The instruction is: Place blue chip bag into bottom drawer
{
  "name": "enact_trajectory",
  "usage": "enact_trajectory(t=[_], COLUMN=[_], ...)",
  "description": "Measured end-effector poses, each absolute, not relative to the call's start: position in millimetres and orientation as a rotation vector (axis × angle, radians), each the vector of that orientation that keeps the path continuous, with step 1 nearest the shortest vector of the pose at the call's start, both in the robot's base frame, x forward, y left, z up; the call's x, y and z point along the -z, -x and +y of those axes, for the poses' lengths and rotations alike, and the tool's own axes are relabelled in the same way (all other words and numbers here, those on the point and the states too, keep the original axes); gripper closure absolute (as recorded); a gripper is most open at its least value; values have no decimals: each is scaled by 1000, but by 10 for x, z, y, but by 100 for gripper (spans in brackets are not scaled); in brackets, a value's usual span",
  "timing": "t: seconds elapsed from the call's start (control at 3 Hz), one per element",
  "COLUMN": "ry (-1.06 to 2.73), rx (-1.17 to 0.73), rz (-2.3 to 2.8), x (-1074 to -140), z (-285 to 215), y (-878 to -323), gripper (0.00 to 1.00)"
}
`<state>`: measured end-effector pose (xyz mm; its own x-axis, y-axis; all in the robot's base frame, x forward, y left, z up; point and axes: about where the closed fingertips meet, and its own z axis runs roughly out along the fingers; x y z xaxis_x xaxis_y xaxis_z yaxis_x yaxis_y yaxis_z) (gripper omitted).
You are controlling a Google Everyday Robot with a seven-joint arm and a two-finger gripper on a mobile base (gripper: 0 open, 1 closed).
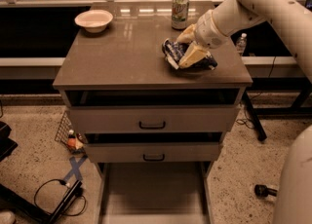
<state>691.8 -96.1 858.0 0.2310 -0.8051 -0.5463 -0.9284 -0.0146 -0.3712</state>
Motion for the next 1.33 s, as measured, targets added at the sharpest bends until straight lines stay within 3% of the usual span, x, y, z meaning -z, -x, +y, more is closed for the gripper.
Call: enact_trajectory(t=[0.67,1.0,1.33], ry=[1844,1846,1846], rx=[-245,-249,-249], rz=[1594,1594,1594], x=[-8538,-8521,-8520], z=[-922,-905,-904], y=[-6923,-6924,-6924], gripper=[93,100,100])
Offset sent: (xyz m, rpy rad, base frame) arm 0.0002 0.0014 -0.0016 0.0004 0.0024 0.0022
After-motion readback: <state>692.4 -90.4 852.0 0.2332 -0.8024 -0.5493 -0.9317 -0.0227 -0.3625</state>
